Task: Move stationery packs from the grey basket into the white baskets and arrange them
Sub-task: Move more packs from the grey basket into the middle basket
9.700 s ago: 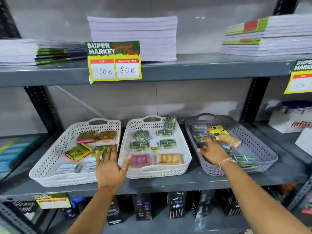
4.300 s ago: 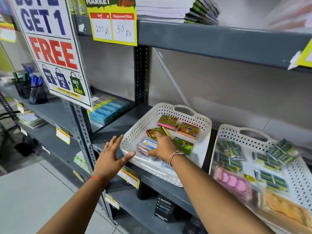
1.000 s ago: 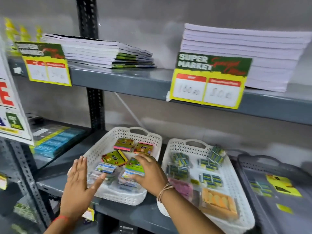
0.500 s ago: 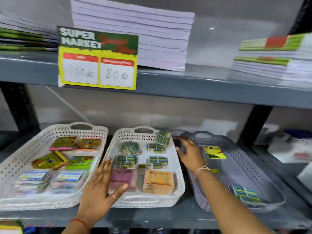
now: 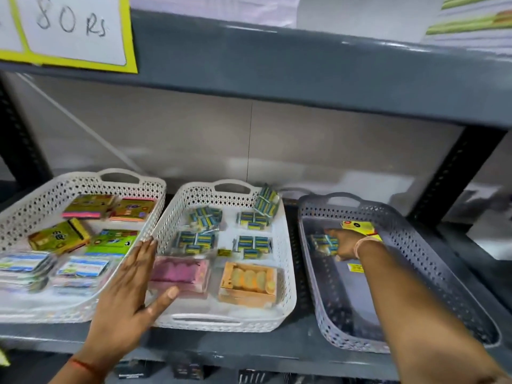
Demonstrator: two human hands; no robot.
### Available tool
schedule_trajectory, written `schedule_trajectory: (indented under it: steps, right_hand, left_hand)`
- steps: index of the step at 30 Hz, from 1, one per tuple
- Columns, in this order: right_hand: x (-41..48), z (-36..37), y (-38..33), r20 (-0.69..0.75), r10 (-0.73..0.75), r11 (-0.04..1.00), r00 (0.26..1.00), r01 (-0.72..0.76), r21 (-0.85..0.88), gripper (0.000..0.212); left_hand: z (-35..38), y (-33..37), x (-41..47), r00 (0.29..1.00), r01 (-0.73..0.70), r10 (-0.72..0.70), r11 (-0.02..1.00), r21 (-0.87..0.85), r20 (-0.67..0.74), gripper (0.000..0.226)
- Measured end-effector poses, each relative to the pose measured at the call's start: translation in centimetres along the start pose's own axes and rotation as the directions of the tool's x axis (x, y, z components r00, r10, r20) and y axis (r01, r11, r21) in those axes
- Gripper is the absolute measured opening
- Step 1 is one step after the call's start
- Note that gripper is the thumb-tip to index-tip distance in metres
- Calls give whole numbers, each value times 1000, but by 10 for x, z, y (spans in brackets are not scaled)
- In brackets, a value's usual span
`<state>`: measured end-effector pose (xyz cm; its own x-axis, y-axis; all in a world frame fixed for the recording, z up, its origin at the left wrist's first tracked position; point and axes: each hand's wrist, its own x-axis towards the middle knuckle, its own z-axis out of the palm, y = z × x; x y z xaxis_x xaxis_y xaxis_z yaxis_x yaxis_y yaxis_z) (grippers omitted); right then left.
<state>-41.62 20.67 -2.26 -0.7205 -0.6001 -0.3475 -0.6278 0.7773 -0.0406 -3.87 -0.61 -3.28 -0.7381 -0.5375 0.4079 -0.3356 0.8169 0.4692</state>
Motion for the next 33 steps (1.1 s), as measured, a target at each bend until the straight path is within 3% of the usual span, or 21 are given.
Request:
schedule_trajectory:
  steps: [5, 8, 12, 15, 21, 24, 33]
  right_hand:
    - [-14, 2, -2, -112, 47, 994, 993, -36, 101, 78]
    - [-34, -9, -8, -242, 90, 982, 966, -46, 181, 65]
    - [-60, -45, -30, -444, 66, 961, 893, 62, 269, 54]
    - [-70, -71, -63, -535, -9, 968, 845, 141, 207, 54]
    - [-61, -69, -164, -421, -218, 922, 880, 328, 208, 71]
    - [-51, -44, -209, -329, -296, 881, 897, 390, 269, 76]
    - [-11, 5, -266, -191, -356, 876, 915, 398, 274, 76]
  left_hand:
    - [-1, 2, 0, 1000, 9, -10, 999, 52, 27, 107]
    - [-4, 6, 1, 999, 10, -12, 998, 56, 36, 111]
    - [-13, 8, -1, 999, 12, -13, 1000, 16, 47, 112]
    - [-24, 2, -4, 999, 40, -41, 998, 49, 19, 111]
    - [-42, -26, -9, 983, 159, -172, 971, 181, 60, 125]
    - [-39, -30, -12, 981, 129, -158, 964, 231, 110, 127]
    - [-34, -35, -11, 990, 107, -126, 961, 254, 58, 123]
